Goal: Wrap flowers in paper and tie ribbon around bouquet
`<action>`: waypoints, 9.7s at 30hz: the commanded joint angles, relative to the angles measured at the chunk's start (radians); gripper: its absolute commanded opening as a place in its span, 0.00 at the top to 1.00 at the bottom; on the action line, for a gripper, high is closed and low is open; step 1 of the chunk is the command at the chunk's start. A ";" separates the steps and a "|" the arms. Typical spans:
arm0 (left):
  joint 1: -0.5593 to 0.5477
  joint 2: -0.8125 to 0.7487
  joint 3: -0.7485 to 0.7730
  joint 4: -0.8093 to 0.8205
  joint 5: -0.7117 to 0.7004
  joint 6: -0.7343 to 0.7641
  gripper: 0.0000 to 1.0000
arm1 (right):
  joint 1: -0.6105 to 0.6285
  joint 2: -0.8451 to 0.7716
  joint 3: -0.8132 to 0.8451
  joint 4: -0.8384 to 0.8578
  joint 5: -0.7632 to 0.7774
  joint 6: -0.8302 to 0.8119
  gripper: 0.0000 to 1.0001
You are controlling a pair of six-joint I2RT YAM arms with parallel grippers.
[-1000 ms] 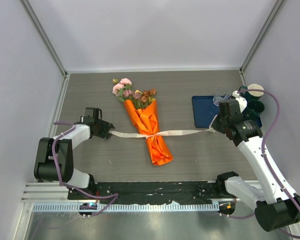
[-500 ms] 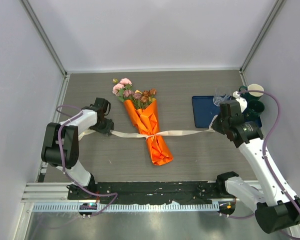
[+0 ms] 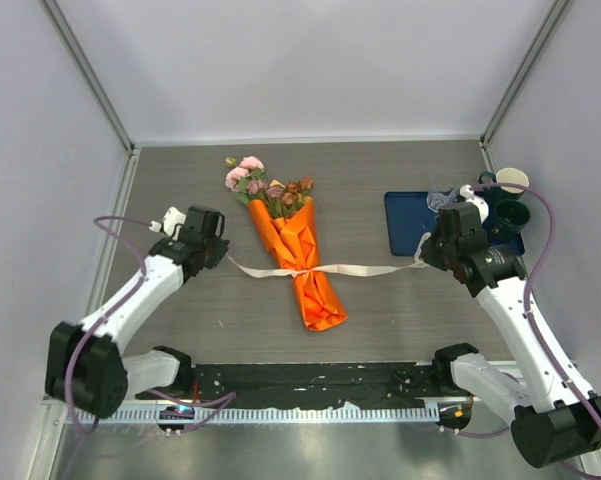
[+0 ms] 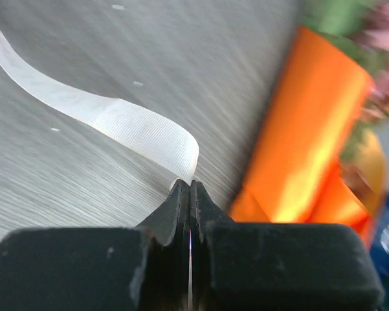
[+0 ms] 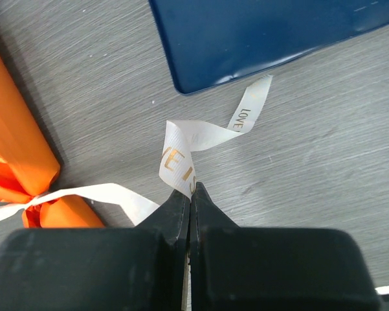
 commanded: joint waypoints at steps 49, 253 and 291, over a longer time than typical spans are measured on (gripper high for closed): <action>-0.811 -0.348 -0.393 0.483 -0.155 -0.282 1.00 | 0.696 0.852 0.499 0.418 -0.760 -0.211 0.85; 0.066 -0.007 -0.034 0.273 0.790 0.223 1.00 | 0.259 0.572 -0.248 1.158 -0.971 -0.300 0.42; 0.101 -0.159 -0.149 0.061 0.674 0.330 1.00 | 0.352 0.500 -0.191 0.916 -0.746 -0.164 0.98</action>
